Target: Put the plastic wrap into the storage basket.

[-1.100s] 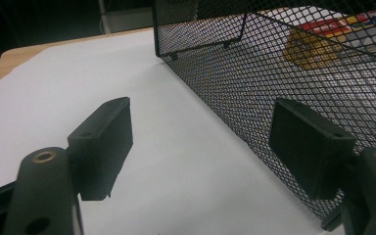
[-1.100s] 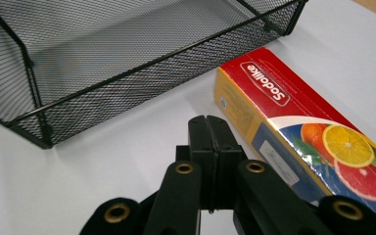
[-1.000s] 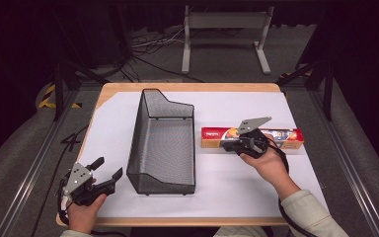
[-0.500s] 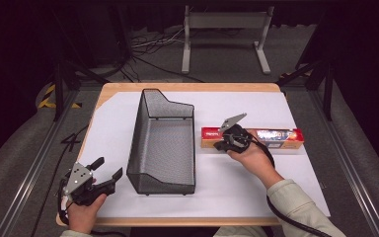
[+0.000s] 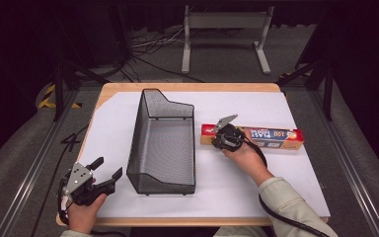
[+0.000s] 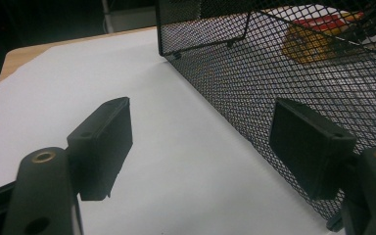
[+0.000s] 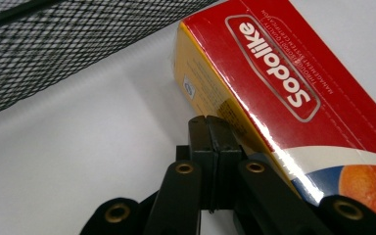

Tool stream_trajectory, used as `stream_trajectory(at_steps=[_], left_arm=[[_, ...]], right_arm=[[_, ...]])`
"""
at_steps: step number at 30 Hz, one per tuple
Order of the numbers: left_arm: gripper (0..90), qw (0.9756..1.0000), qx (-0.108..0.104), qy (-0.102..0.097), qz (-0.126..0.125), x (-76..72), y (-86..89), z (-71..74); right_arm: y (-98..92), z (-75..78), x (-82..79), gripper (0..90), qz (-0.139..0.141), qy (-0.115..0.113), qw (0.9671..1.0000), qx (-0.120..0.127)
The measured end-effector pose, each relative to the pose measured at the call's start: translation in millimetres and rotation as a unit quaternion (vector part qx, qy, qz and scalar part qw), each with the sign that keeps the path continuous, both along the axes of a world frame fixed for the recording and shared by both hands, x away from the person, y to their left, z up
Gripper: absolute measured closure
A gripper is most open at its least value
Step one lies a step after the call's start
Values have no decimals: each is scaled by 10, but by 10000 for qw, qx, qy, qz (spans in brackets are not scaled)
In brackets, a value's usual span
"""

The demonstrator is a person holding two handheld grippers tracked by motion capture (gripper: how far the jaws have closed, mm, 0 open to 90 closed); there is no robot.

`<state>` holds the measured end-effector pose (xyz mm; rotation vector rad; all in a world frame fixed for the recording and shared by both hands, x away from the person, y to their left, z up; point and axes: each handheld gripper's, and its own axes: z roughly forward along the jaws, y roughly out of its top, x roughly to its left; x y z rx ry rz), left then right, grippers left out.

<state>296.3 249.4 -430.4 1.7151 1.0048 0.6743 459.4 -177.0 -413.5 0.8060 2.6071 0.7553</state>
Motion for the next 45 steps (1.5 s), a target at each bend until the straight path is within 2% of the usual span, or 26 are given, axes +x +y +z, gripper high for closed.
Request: stream_trajectory(at_steps=[7, 8, 13, 15, 17, 21, 22, 23, 26, 29, 30, 32, 34, 37, 40, 42, 43, 45], left_arm=[[250, 10000, -1, -14, 6, 1, 10, -5], [249, 10000, 7, -3, 16, -2, 14, -3], [250, 10000, -13, -22, 27, -2, 18, -7], [249, 10000, -11, -17, 32, -2, 17, -8], [250, 10000, -9, -13, 27, -1, 14, -8], [249, 10000, 0, -7, 29, 0, 9, -6], [249, 10000, -1, -14, 16, 3, 3, -7], [249, 10000, -1, -14, 16, 3, 3, -7], [250, 10000, 6, -8, 17, 3, -1, -7], [249, 10000, 10, -4, 20, 6, 1, -8], [249, 10000, 10, -4, 20, 6, 1, -8], [249, 10000, 6, 3, 20, 9, 2, -11], [249, 10000, 7, 11, 26, 11, 1, -13], [249, 10000, 8, 9, 22, 11, 0, -12], [249, 10000, 10, 14, 26, 11, 1, -14], [249, 10000, 9, 17, 30, 10, 3, -15], [249, 10000, 9, 17, 30, 10, 3, -15], [249, 10000, 15, 12, 29, 5, 8, -13]], right_arm=[[6, -12, 134, 900, -303, -128, 9994, -80], [-9, -24, 169, 900, -426, -133, 9990, -68], [-30, -31, 186, 900, -462, -60, 9989, -34], [-44, -4, 171, 900, -364, 43, 9993, -28], [-73, 49, 144, 900, -219, 134, 9997, -11], [-209, 244, 79, 900, -140, 32, 9998, 131], [-329, 355, 75, 900, -267, -45, 9994, 225], [-329, 355, 75, 900, -267, -45, 9994, 225], [-568, 486, 116, 900, -592, -145, 9978, 267], [-848, 564, 191, 900, -1053, -217, 9940, 207], [-848, 564, 191, 900, -1053, -217, 9940, 207], [-1050, 586, 252, 900, -1403, -184, 9899, 85], [-1170, 583, 302, 900, -1573, -142, 9874, -67], [-1323, 567, 380, 900, -1879, -93, 9817, -297], [-1414, 531, 442, 900, -2038, 13, 9779, -464], [-1483, 483, 491, 900, -2221, 56, 9730, -619], [-1483, 483, 491, 900, -2221, 56, 9730, -619], [-1571, 410, 537, 900, -2386, 151, 9683, -723]])
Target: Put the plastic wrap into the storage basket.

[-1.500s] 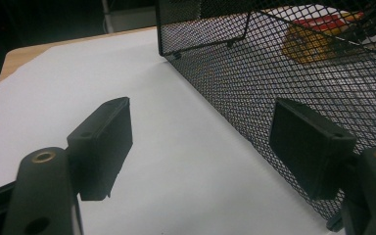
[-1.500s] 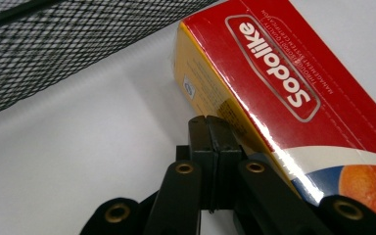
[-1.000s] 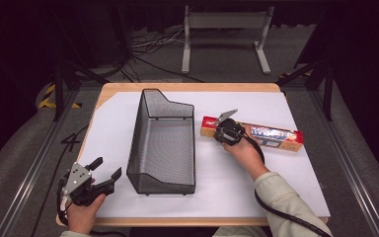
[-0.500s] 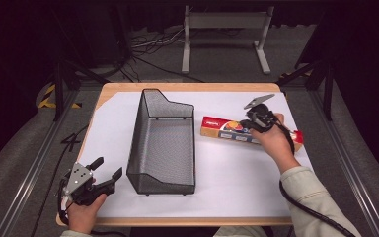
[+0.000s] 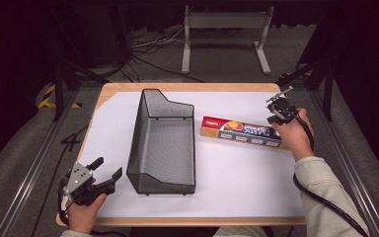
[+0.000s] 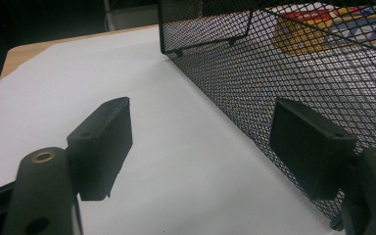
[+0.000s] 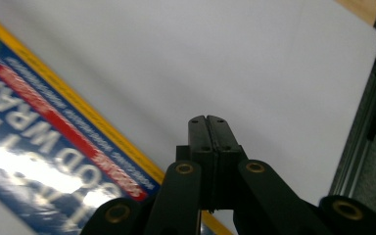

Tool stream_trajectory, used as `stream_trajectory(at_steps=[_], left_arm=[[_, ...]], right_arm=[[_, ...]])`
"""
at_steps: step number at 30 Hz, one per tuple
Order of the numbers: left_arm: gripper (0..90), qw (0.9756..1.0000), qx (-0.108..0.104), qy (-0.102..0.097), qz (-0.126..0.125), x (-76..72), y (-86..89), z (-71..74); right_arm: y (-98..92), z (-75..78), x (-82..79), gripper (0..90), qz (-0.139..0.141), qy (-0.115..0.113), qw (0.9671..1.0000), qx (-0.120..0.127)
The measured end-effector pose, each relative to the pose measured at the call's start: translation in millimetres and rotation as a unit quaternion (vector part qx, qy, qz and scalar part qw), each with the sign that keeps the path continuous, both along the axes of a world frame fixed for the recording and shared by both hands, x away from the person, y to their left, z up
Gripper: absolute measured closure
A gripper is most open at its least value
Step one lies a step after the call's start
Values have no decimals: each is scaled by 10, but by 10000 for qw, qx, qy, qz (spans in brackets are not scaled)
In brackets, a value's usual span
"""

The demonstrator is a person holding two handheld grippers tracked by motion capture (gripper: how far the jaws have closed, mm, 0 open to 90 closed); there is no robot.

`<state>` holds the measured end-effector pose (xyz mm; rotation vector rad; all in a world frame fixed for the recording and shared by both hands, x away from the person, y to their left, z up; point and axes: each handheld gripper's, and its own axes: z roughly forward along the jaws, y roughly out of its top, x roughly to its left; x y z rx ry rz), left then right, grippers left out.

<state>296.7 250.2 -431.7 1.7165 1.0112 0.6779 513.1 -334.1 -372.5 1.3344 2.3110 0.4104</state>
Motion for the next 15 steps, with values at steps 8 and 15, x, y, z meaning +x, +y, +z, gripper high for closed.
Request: stream_trajectory(at_steps=[8, 15], left_arm=[[249, 10000, -15, 19, 30, -4, 11, -5], [249, 10000, -7, 17, 19, -5, 8, -1]], right_arm=[[-272, -182, 41, 900, -370, 572, 9976, 116], [-324, -133, -35, 900, -306, 1146, 9916, 522]])
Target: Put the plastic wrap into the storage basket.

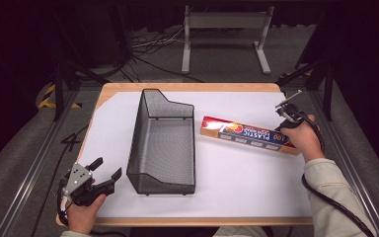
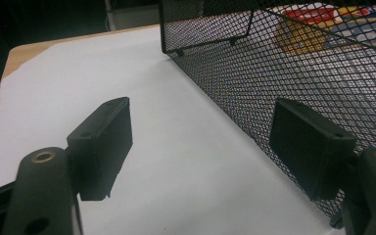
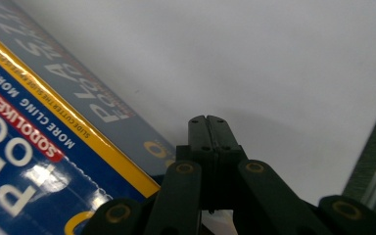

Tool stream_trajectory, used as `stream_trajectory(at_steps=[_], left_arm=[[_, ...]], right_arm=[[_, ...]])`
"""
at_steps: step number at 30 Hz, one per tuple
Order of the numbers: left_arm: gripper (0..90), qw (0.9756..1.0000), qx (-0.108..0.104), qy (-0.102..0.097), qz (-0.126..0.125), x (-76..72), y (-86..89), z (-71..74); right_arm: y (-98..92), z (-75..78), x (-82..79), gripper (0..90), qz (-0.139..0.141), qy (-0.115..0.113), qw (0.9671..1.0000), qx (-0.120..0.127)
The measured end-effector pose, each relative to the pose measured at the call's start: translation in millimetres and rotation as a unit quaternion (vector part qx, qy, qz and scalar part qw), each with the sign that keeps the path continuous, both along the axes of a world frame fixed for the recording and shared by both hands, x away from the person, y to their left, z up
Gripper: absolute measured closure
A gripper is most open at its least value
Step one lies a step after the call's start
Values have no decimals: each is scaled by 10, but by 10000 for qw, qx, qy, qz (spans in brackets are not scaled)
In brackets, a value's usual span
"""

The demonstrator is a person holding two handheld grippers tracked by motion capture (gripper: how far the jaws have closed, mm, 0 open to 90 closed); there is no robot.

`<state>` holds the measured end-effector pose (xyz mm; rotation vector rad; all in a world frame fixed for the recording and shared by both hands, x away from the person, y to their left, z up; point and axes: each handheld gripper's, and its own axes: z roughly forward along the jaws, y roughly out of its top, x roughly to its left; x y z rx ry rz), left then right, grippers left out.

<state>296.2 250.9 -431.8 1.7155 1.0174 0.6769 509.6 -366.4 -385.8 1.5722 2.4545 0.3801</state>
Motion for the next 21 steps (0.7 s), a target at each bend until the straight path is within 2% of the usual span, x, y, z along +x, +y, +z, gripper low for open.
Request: stream_trajectory(at_steps=[1, 2, 3, 4, 7, 10, 13, 14, 15, 17, 21], left_arm=[[249, 10000, 0, 0, 0, 0, 0, 0], [249, 10000, -6, -7, -5, 1, -2, 1], [249, 10000, -6, -7, -5, 1, -2, 1], [249, 10000, -8, -1, -14, 7, -6, 0], [249, 10000, -5, -7, -23, 10, -16, 3], [249, 10000, 10, -23, -30, 13, -26, 11], [249, 10000, 1, -5, -31, 27, -30, 4], [249, 10000, 1, -5, -31, 27, -30, 4], [249, 10000, -7, -9, -38, 33, -36, 3], [249, 10000, -7, -14, -46, 33, -39, 6], [249, 10000, 2, -12, -53, 37, -50, 11]], right_arm=[[0, 0, 0, 900, 0, 0, 10000, 0], [-2, 32, -82, 900, 100, 154, 9998, 108], [-2, 32, -82, 900, 100, 154, 9998, 108], [22, 4, -146, 900, 213, 344, 9992, 59], [30, -2, -199, 900, 268, 383, 9989, 36], [67, -27, -308, 900, 383, 626, 9973, 67], [113, -33, -478, 900, 571, 671, 9960, 162], [113, -33, -478, 900, 571, 671, 9960, 162], [147, -43, -599, 900, 675, 644, 9953, 272], [157, -46, -635, 900, 732, 660, 9946, 329], [250, -69, -828, 900, 1001, 711, 9913, 466]])
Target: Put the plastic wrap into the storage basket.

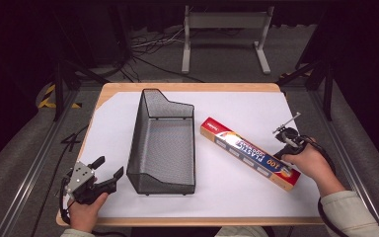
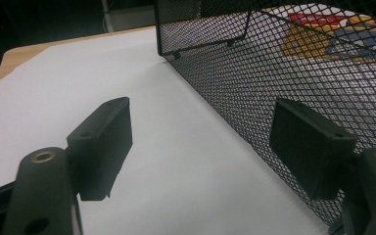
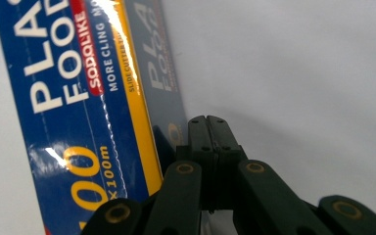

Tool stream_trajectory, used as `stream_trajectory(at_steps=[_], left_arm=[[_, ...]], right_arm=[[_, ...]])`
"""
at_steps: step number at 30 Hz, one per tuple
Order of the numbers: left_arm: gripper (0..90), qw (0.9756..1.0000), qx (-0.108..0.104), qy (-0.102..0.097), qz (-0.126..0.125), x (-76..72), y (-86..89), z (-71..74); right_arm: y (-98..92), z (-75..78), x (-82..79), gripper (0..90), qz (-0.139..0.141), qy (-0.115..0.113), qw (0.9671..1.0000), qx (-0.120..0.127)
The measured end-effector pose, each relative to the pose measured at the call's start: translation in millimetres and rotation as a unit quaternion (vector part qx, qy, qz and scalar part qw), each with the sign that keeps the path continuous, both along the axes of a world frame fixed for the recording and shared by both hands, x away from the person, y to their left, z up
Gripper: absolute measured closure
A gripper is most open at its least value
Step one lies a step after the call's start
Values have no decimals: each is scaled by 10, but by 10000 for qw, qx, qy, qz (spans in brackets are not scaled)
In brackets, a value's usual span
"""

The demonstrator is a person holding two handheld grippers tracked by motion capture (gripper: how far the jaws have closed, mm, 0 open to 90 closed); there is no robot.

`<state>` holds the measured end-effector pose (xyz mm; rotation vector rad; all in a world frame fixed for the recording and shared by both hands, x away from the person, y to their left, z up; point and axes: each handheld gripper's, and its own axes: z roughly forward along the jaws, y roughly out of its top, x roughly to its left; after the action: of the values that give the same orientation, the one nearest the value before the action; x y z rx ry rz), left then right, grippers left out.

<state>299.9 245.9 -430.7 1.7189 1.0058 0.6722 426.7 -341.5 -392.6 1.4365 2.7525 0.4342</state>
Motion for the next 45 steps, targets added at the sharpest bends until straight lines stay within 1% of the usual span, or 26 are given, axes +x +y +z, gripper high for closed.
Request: stream_trajectory(at_steps=[4, 7, 8, 9, 10, 12, 13, 14, 15, 20, 21, 22, 24, 26, 30, 31, 32, 33, 34, 37, 38, 39, 40, 42, 44, 45], left_arm=[[249, 10000, 5, -7, -3, 2, -4, 1], [249, 10000, -9, -16, 1, 3, 0, 1], [249, 10000, -6, -9, 9, 1, 3, 2], [249, 10000, -6, -13, 8, 1, 8, 3], [249, 10000, -3, -16, 12, 2, 11, 2], [249, 10000, -15, -12, 13, 3, 11, 0], [249, 10000, -15, -12, 13, 3, 11, 0], [249, 10000, -16, 0, 13, 1, 9, 1], [249, 10000, -10, -3, 18, 0, 7, 1], [249, 10000, -6, -6, 21, -2, 6, 2], [249, 10000, -16, -5, 27, -1, 5, 1], [249, 10000, -5, 0, 25, -1, 6, 1], [249, 10000, -2, -1, 21, 0, 5, 1], [249, 10000, -2, -4, 18, 0, 5, 0], [248, 10000, -12, -10, 19, -2, 10, 1], [248, 10000, -18, -15, 15, -3, 11, 1], [248, 10000, -20, -18, 13, -3, 12, 0], [248, 10000, -21, -17, 13, -3, 11, 0], [248, 10000, -18, -17, 10, -2, 11, -2], [248, 10000, -16, -13, 9, -4, 13, -1], [248, 10000, -17, -12, 12, -5, 14, -1], [248, 10000, -17, -12, 12, -5, 14, -1], [248, 10000, -22, -21, 16, -6, 14, -2], [248, 10000, -24, -19, 24, -6, 14, -3], [248, 10000, -19, -17, 25, -8, 13, -3], [248, 10000, -16, -17, 23, -8, 13, -4]], right_arm=[[51, -4, -62, 900, 150, 47, 9999, 23], [40, 15, -69, 900, 127, -104, 9998, 96], [26, 33, -68, 897, 91, -188, 9996, 182], [4, 80, -73, 817, 10, -472, 9983, 334], [-5, 101, -78, 801, -38, -596, 9975, 368], [-13, 171, -109, 767, -52, -994, 9939, 475], [-13, 171, -109, 767, -52, -994, 9939, 475], [-16, 210, -130, 731, -73, -1214, 9910, 559], [-25, 269, -159, 676, -93, -1543, 9851, 753], [11, 401, -227, 440, -86, -2238, 9646, 1390], [42, 424, -239, 389, 5, -2483, 9561, 1555], [73, 440, -246, 366, 74, -2563, 9527, 1630], [150, 463, -252, 345, 192, -2595, 9497, 1741], [241, 466, -244, 304, 299, -2639, 9452, 1900], [446, 440, -206, 320, 488, -2582, 9455, 1922], [446, 440, -206, 320, 488, -2582, 9455, 1922], [550, 399, -170, 260, 560, -2550, 9477, 1839], [550, 399, -170, 260, 560, -2550, 9477, 1839], [580, 383, -156, 230, 550, -2518, 9491, 1811], [688, 303, -92, 159, 459, -2412, 9560, 1609], [739, 253, -61, 133, 443, -2328, 9605, 1461], [739, 253, -61, 133, 443, -2328, 9605, 1461], [754, 231, -50, 122, 423, -2282, 9627, 1391], [796, 140, -12, 118, 317, -2091, 9704, 1164], [811, 78, 10, 118, 267, -1920, 9751, 1077], [818, 38, 24, 114, 244, -1836, 9780, 959]])
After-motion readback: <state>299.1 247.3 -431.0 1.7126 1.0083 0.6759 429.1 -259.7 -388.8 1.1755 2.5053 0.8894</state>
